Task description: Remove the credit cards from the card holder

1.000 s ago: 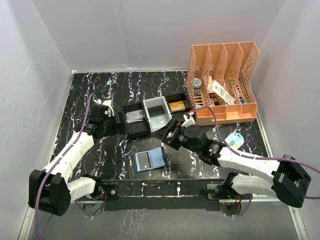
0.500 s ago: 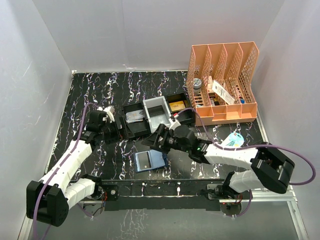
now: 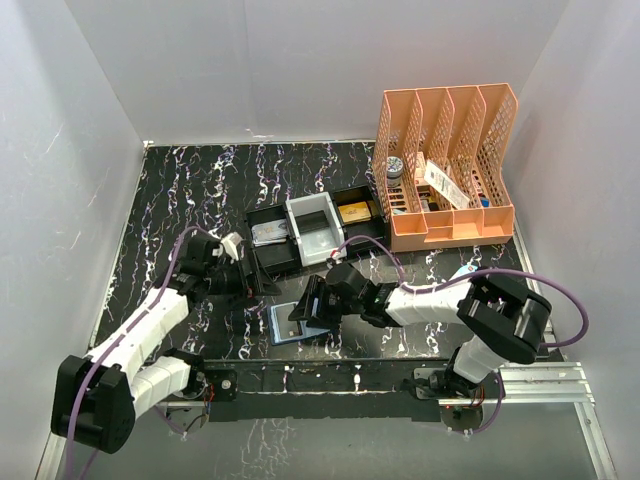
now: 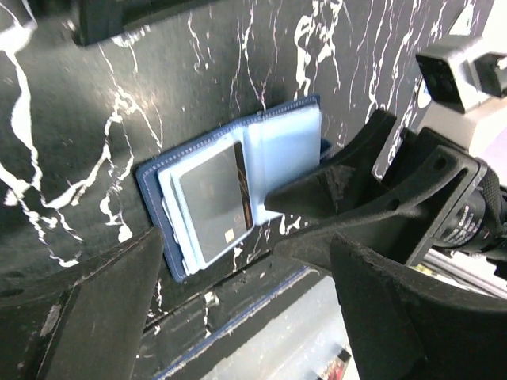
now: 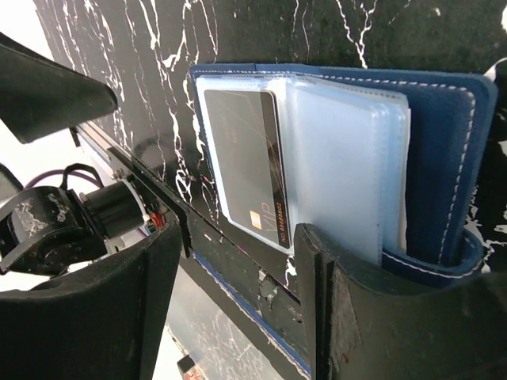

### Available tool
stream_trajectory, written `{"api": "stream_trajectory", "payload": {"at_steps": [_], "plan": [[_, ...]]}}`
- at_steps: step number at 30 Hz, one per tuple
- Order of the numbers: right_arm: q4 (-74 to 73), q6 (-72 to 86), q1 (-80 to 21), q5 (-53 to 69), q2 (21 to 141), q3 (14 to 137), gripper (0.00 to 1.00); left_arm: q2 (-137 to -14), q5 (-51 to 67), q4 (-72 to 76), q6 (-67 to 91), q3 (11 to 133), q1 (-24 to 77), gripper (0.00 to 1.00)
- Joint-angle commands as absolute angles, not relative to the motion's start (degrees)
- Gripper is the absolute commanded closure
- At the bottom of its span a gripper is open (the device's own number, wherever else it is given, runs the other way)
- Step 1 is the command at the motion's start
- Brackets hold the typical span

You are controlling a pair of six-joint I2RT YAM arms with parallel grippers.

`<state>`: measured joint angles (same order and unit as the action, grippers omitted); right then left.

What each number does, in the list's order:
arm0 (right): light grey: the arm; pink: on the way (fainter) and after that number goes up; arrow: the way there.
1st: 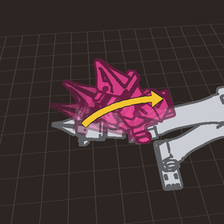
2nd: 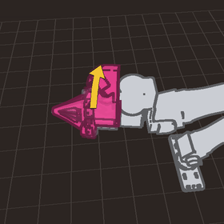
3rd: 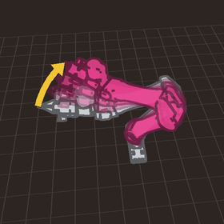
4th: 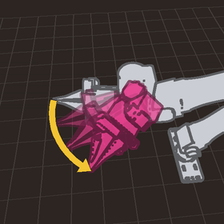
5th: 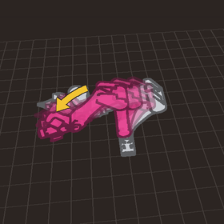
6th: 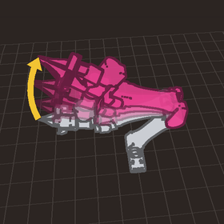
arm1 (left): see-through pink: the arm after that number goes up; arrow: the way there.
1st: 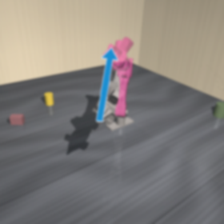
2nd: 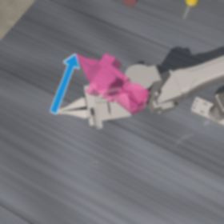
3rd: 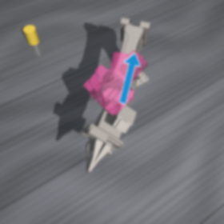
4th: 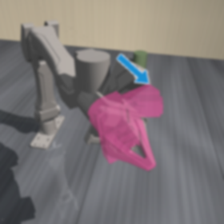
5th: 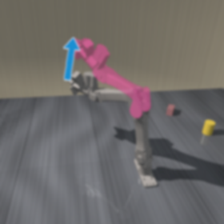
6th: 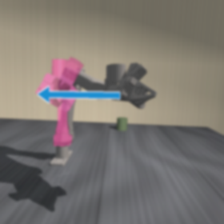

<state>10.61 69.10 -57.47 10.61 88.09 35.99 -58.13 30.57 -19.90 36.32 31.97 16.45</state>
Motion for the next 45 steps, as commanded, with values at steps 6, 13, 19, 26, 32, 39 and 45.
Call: {"api": "stream_trajectory", "payload": {"at_steps": [6, 13, 19, 26, 32, 39, 45], "plan": [[12.1, 68.7, -57.1, 11.6, 89.4, 38.6, 0.51, -60.5, 33.5, -18.4, 39.8, 32.2, 23.7, 0.23], [12.1, 68.6, -56.3, 10.8, 89.6, 37.0, 0.56, -63.3, 28.4, -16.2, 44.0, 31.7, 29.0, 0.29], [13.6, 68.6, -55.7, 12.6, 91.6, 36.7, 0.63, -64.6, 24.2, -18.8, 45.4, 31.9, 30.0, 0.41], [12.0, 68.8, -55.7, 11.5, 92.3, 37.3, 0.65, -66.2, 20.9, -17.7, 48.1, 32.4, 31.0, 0.50], [11.7, 68.7, -55.5, 11.7, 92.4, 37.9, 0.69, -67.3, 19.4, -19.0, 48.1, 32.0, 32.5, 0.58], [12.5, 68.8, -55.3, 12.7, 92.8, 38.5, 0.74, -67.0, 19.3, -19.5, 46.7, 30.0, 32.6, 0.62], [15.3, 68.6, -55.3, 14.4, 93.2, 38.1, 0.75, -69.0, 20.4, -18.6, 45.4, 28.9, 32.7, 0.70]]}}
